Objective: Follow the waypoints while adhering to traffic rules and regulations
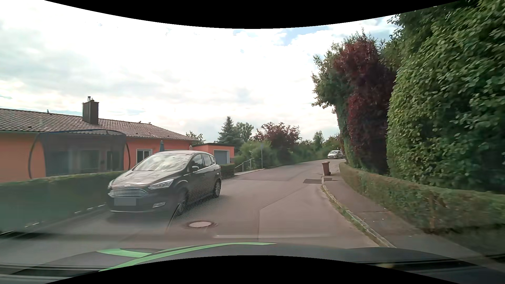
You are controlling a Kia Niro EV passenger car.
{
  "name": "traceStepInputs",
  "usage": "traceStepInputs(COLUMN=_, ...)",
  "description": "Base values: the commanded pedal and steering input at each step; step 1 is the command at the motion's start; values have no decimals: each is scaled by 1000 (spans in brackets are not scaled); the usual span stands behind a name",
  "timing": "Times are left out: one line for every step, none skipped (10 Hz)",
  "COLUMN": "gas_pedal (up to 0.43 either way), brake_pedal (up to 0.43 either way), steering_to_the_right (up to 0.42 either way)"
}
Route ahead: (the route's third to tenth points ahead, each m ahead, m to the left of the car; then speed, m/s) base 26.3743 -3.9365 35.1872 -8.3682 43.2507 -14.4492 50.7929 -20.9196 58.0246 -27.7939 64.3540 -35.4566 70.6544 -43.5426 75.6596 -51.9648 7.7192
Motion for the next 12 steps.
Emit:
traceStepInputs(gas_pedal=8, brake_pedal=0, steering_to_the_right=74)
traceStepInputs(gas_pedal=8, brake_pedal=0, steering_to_the_right=78)
traceStepInputs(gas_pedal=8, brake_pedal=0, steering_to_the_right=81)
traceStepInputs(gas_pedal=20, brake_pedal=0, steering_to_the_right=81)
traceStepInputs(gas_pedal=20, brake_pedal=0, steering_to_the_right=79)
traceStepInputs(gas_pedal=20, brake_pedal=0, steering_to_the_right=78)
traceStepInputs(gas_pedal=20, brake_pedal=0, steering_to_the_right=78)
traceStepInputs(gas_pedal=28, brake_pedal=0, steering_to_the_right=76)
traceStepInputs(gas_pedal=28, brake_pedal=0, steering_to_the_right=74)
traceStepInputs(gas_pedal=28, brake_pedal=0, steering_to_the_right=72)
traceStepInputs(gas_pedal=28, brake_pedal=0, steering_to_the_right=70)
traceStepInputs(gas_pedal=28, brake_pedal=0, steering_to_the_right=67)
